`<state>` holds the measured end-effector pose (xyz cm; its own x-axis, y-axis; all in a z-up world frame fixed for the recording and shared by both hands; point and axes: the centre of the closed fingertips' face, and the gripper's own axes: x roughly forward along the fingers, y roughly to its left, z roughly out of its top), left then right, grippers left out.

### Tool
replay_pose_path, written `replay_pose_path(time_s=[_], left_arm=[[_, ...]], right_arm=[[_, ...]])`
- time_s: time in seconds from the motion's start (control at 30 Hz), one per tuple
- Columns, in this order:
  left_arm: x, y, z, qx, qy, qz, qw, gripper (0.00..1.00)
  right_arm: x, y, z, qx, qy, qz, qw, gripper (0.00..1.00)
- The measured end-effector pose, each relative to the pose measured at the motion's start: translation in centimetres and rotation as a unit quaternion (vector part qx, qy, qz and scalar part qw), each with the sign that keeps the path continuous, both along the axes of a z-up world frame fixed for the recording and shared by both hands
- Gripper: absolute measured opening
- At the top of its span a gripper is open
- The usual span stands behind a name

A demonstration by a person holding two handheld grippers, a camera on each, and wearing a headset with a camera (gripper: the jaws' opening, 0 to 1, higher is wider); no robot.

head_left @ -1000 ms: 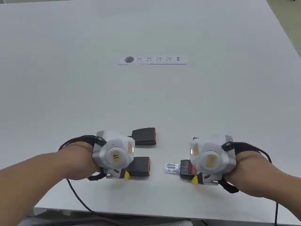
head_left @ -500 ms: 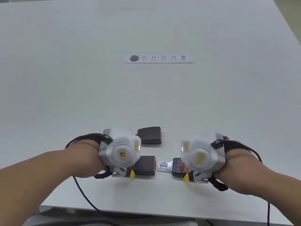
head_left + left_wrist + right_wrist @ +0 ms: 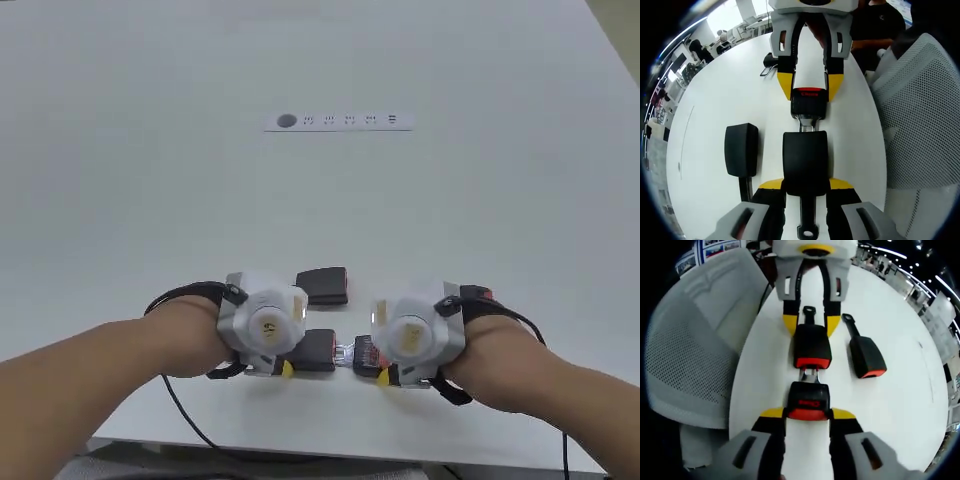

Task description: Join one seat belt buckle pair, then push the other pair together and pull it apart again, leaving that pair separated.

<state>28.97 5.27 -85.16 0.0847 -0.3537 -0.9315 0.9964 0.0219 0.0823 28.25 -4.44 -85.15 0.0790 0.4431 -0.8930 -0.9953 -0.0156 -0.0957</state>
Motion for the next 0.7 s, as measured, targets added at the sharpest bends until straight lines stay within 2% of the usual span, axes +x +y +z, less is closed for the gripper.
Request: replay_pose_path(time_s=[0.17, 0.37, 0.7], left_arm=[[-0.01, -0.02, -0.02, -0.005, 0.0, -0.008, 1.0, 0.31], [-0.04, -0.12, -0.08, 0.008, 0.005, -0.019, 0.9998, 0.31], [-0.03, -0.21, -0.14, 0.023, 0.007, -0.019, 0.9995, 0.31]], right_arm=[[0.03, -0.11, -0.04, 0.008, 0.003, -0.008, 0.9999, 0.32], [0.08, 0.02, -0.02, 0.007, 0.011, -0.006, 0.9999, 0.31], [0.23, 0.25, 0.03, 0.002, 0.012, -0.007, 0.9999, 0.3]])
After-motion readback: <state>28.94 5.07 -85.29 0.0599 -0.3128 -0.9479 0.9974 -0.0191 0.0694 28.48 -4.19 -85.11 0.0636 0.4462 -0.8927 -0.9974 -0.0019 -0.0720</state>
